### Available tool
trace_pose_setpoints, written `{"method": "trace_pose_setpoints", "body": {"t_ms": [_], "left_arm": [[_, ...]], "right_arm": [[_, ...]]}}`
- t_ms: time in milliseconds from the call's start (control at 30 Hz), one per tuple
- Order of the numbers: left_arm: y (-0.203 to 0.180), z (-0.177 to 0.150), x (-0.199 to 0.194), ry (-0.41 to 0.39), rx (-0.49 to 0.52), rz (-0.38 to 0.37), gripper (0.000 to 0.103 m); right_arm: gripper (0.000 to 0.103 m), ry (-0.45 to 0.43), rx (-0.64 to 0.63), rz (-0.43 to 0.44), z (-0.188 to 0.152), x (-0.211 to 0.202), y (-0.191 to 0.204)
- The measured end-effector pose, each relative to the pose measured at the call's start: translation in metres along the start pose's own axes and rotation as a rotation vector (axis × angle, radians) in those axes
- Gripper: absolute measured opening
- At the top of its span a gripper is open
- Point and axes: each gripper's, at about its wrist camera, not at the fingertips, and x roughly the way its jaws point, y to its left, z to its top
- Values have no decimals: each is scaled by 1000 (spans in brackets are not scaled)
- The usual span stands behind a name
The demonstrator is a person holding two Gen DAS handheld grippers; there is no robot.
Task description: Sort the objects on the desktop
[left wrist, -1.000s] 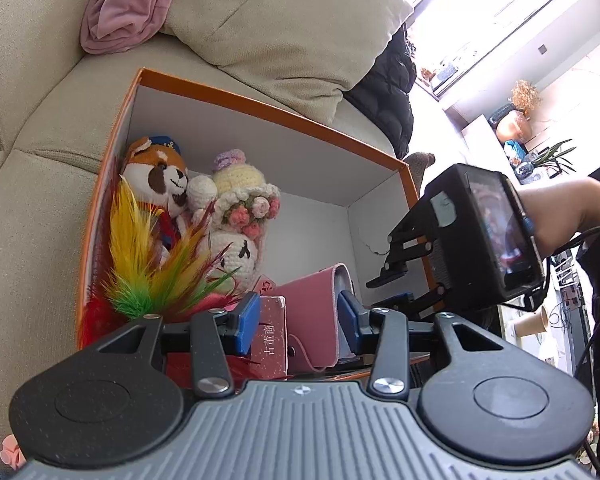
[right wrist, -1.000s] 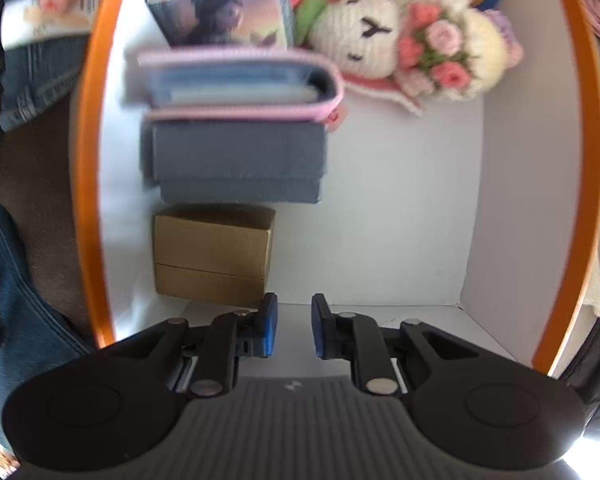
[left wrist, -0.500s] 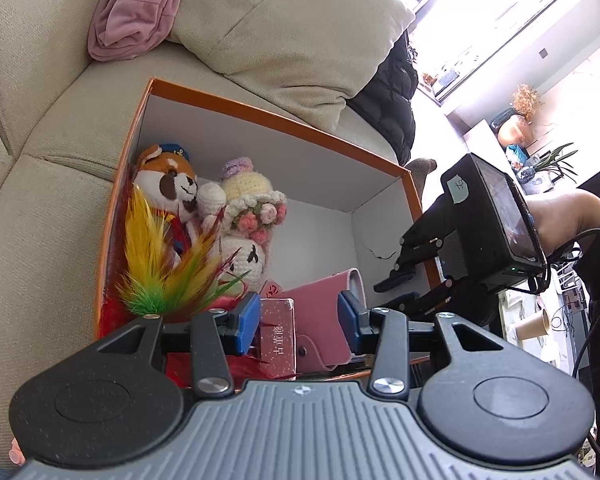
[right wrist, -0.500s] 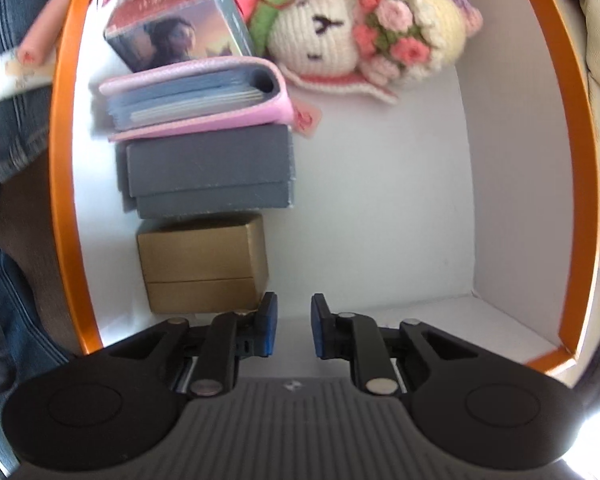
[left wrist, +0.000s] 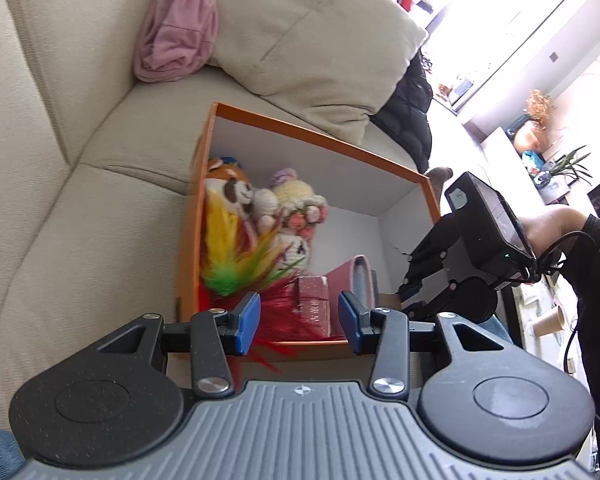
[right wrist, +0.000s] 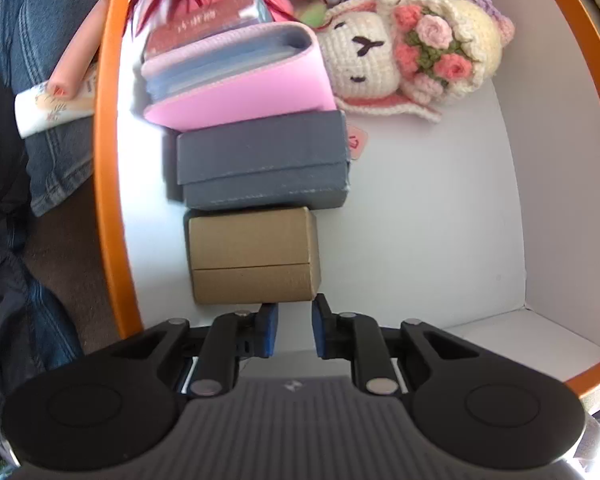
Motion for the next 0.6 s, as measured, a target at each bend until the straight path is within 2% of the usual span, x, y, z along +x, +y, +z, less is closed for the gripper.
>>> {"method": "trace_pose_setpoints", "body": {"t_ms": [333,600], "left_arm": [[18,-12,-15,1,-44,45,49],[13,-23,-36,-6,-4,70,50]], "right_arm": [[19,-42,70,-36,10,1,-21],[20,-5,94,-115,15,-16,-35]]}}
